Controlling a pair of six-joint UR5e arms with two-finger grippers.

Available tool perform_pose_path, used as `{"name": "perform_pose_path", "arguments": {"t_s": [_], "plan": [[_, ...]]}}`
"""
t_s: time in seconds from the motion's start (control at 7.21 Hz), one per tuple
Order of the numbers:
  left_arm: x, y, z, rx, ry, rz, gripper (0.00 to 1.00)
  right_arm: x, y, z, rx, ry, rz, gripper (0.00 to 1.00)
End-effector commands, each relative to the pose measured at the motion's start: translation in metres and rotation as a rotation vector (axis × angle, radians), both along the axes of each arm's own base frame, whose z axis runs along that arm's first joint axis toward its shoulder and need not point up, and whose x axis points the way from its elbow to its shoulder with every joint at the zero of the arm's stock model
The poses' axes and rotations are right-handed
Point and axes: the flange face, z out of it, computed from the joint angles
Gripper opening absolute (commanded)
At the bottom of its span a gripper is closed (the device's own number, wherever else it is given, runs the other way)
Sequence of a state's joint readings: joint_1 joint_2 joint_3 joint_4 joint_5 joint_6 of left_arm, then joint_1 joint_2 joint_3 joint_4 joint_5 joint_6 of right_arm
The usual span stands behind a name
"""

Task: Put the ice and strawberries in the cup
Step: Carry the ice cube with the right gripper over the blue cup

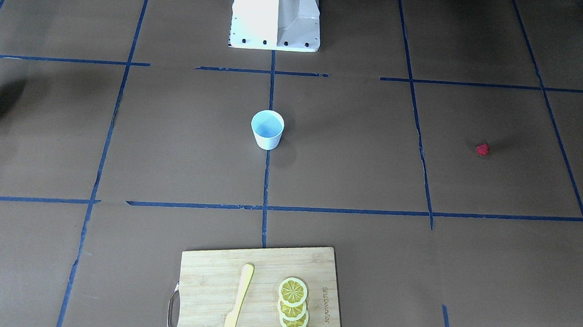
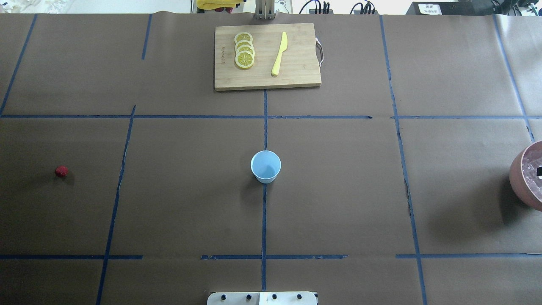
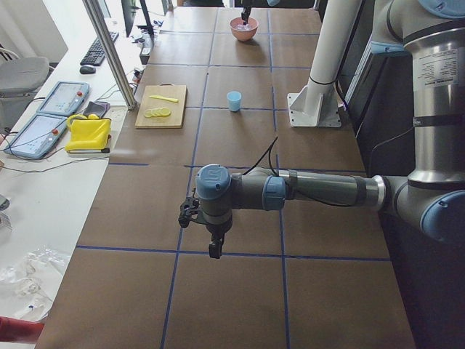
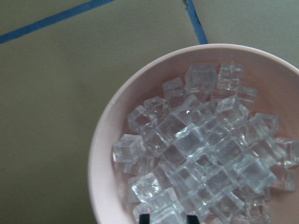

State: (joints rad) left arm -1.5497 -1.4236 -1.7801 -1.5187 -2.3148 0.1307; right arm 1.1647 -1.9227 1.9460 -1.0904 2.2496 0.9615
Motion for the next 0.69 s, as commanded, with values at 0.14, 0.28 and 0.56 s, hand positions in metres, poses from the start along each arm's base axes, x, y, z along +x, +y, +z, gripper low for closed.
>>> {"name": "perform_pose_path", "arguments": {"t_s": [0.14,0.28,0.56], "plan": [[0.000,0.005,0.003,-0.004,0.001,0.004,1.00,-0.069,-0.042,-0.127,0.009,-0.174,-0.012,0.01],[0.000,0.006,0.004,-0.004,0.001,0.006,1.00,-0.112,-0.053,-0.172,0.005,-0.232,-0.026,0.01],[0.000,0.008,-0.001,0.007,0.003,0.007,1.00,-0.213,-0.058,-0.279,-0.083,-0.318,-0.052,0.01]]}}
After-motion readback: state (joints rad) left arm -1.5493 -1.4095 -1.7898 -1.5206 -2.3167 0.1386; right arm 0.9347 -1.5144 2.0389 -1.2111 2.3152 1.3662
